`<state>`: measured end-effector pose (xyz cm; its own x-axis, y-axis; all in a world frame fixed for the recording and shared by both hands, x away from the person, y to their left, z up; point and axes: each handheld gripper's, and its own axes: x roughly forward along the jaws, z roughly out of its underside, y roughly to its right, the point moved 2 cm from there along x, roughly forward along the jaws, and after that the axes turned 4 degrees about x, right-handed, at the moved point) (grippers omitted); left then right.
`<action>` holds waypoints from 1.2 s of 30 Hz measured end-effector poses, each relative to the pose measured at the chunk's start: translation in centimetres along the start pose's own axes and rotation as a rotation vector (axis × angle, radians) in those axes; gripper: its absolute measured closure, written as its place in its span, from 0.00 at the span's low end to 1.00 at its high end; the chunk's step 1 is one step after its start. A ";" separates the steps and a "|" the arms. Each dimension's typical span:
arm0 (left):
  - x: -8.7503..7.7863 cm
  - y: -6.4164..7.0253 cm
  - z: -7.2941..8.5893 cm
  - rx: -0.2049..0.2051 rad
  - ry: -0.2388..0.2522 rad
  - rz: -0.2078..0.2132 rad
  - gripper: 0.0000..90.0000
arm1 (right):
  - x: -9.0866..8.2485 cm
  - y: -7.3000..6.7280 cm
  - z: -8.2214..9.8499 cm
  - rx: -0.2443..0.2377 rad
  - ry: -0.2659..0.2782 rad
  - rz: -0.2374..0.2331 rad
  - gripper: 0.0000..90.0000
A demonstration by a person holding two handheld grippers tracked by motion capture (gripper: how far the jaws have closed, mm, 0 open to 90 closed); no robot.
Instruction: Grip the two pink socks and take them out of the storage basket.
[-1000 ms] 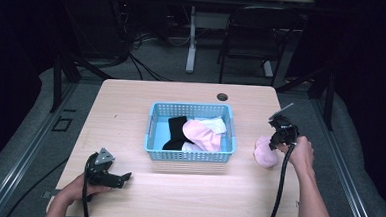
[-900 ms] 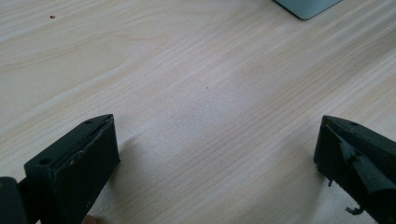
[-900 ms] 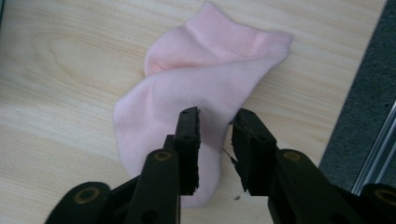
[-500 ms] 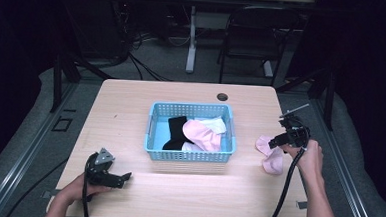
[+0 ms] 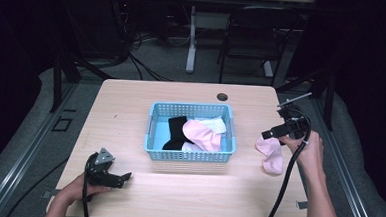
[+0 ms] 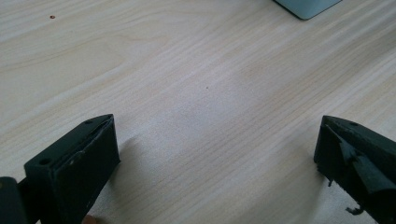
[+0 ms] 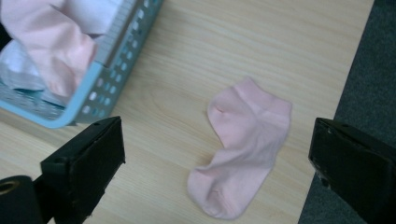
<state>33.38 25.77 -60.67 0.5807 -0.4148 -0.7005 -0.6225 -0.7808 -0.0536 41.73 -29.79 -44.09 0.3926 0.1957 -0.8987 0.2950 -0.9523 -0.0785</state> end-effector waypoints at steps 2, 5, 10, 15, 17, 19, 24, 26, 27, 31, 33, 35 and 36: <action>0.0 0.0 0.0 0.001 0.000 0.000 0.00 | -0.5 -1.0 -0.7 -0.024 0.010 -0.010 0.02; 0.0 0.0 0.0 0.001 0.000 0.000 0.00 | -1.5 -3.2 -2.1 -0.087 0.014 -0.015 0.01; 0.0 0.0 0.0 0.001 0.000 0.000 0.00 | -1.9 -5.1 -3.3 -0.127 0.027 -0.034 0.00; 0.0 0.0 0.0 0.001 0.000 0.000 0.00 | -1.5 -7.6 -4.7 -0.178 0.026 -0.058 0.00; 0.0 0.0 0.0 0.001 0.000 0.000 0.00 | -0.9 -9.0 -5.4 -0.205 0.012 -0.070 0.00; 0.0 0.0 0.0 0.001 0.000 0.000 0.00 | -0.4 -9.9 -5.8 -0.222 0.000 -0.081 0.00; 0.0 0.0 0.0 0.001 0.000 0.000 0.00 | 1.0 -11.6 -6.5 -0.254 -0.019 -0.100 0.00; 0.0 0.0 0.0 0.001 0.000 0.000 0.00 | 1.9 -12.6 -6.9 -0.274 -0.040 -0.107 0.00; 0.0 0.0 0.0 0.001 0.000 0.000 0.00 | 2.5 -13.2 -7.1 -0.279 -0.051 -0.113 0.00; 0.0 0.0 0.0 0.001 0.000 0.000 0.00 | 3.9 -14.3 -7.5 -0.290 -0.079 -0.128 0.00; 0.0 0.0 0.0 0.000 0.000 0.000 0.00 | 4.8 -14.9 -7.7 -0.300 -0.090 -0.132 0.00; 0.0 0.0 0.0 0.001 0.000 0.001 0.00 | 5.5 -15.3 -7.8 -0.307 -0.105 -0.133 0.00; 0.0 0.0 0.0 0.001 0.000 0.001 0.00 | 5.5 -15.3 -7.8 -0.307 -0.105 -0.133 0.00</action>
<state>33.39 25.78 -60.67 0.5801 -0.4151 -0.7008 -0.6232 -0.7802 -0.0538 46.18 -12.32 -44.49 0.2456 0.2732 -0.9301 0.5922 -0.8019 -0.0792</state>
